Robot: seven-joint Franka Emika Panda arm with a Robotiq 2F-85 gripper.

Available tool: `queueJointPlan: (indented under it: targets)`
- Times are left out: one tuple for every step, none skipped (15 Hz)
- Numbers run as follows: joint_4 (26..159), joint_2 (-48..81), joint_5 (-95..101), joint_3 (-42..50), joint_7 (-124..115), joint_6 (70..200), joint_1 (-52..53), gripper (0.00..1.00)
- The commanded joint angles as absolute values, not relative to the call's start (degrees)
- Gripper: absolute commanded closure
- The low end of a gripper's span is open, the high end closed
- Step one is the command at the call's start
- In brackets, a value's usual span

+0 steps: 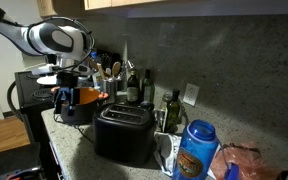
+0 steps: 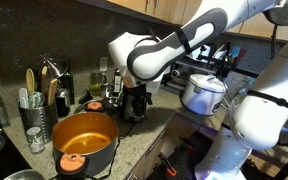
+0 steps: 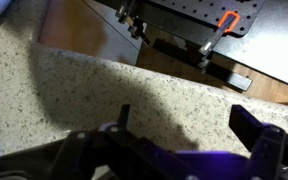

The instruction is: Pull the toaster lever up

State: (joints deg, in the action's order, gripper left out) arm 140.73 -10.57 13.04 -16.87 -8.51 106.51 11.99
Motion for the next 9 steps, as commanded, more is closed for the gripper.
queueJointPlan:
  targets:
    - [140.7, -9.4, 18.7, -17.4, -12.4, 109.2, 12.6, 0.00]
    - [140.8, -9.4, 20.3, -17.6, -13.4, 109.7, 12.8, 0.00]
    - [141.0, -9.4, 22.2, -17.9, -14.6, 110.0, 13.1, 0.00]
    - [141.0, -9.3, 23.8, -18.2, -15.7, 110.1, 13.3, 0.00]
    - [141.1, -9.1, 25.4, -18.5, -16.9, 110.2, 13.6, 0.00]
    - [141.3, -9.1, 26.7, -18.8, -18.1, 110.3, 13.9, 0.00]
    - [141.4, -9.1, 27.8, -19.2, -19.2, 110.3, 14.3, 0.00]
    - [141.5, -9.0, 28.9, -19.6, -20.2, 110.3, 14.6, 0.00]
    - [141.7, -8.9, 29.8, -20.0, -21.3, 110.4, 15.0, 0.00]
